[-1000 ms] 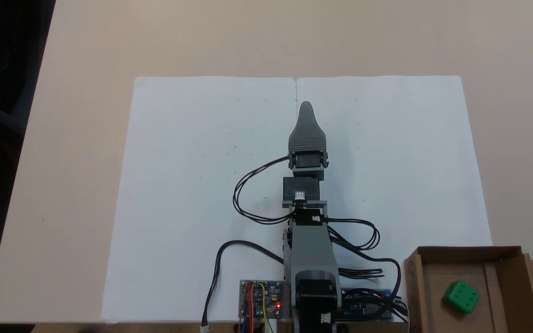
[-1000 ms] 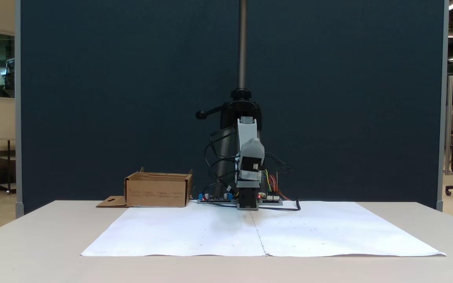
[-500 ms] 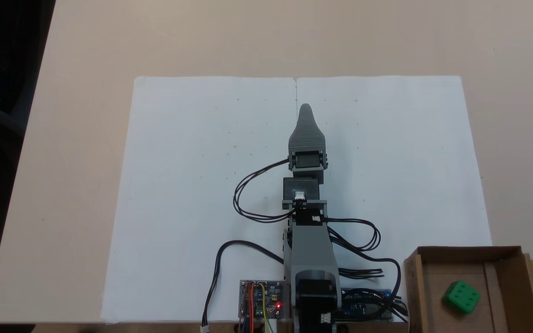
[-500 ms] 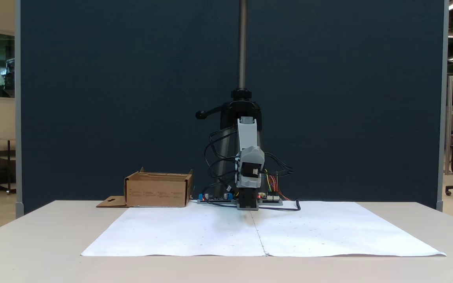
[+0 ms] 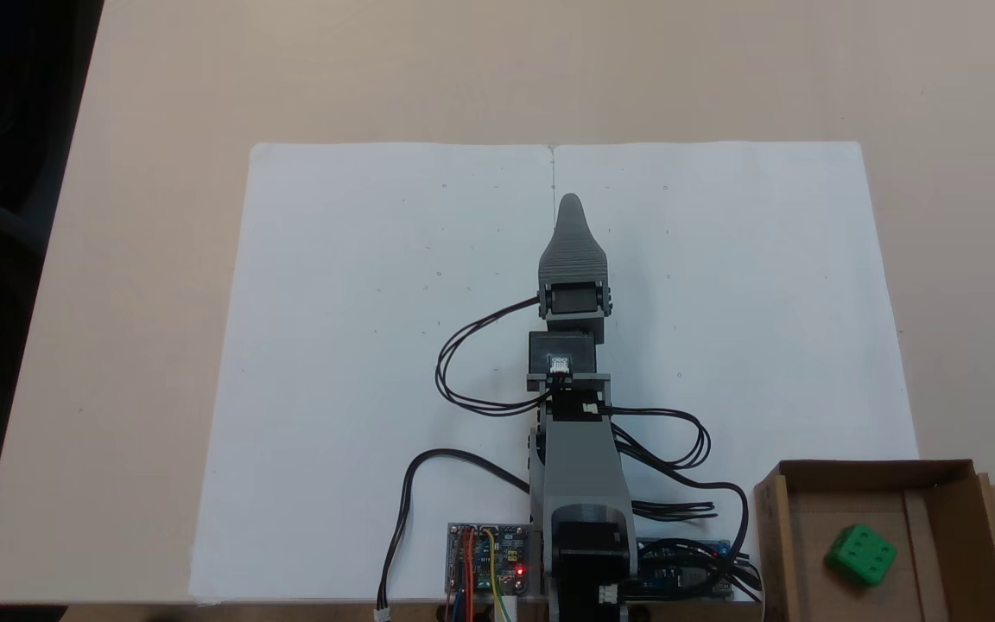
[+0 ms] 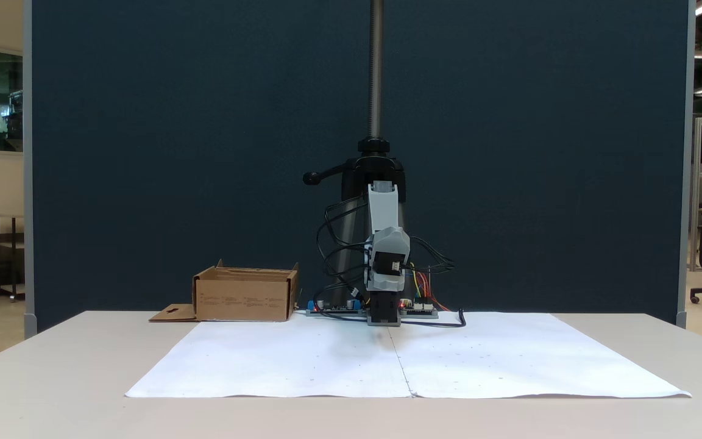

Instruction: Grasp a green dice and put it in the bin.

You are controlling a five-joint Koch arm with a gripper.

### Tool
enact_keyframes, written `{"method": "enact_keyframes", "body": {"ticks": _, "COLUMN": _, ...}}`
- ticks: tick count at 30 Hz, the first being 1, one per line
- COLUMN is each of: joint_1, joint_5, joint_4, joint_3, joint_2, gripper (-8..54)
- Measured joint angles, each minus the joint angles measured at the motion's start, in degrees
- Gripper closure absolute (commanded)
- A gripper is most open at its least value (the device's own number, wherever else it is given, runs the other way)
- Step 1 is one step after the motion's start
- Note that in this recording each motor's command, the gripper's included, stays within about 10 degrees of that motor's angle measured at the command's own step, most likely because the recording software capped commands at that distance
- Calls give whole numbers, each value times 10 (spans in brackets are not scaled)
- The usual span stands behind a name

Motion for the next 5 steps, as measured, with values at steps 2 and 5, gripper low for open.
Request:
{"method": "enact_keyframes", "body": {"ticks": 2, "joint_1": 0, "joint_5": 0, "joint_4": 0, "joint_3": 0, "joint_2": 0, "gripper": 12}}
{"method": "enact_keyframes", "body": {"ticks": 5, "joint_1": 0, "joint_5": 0, "joint_4": 0, "joint_3": 0, "joint_2": 0, "gripper": 12}}
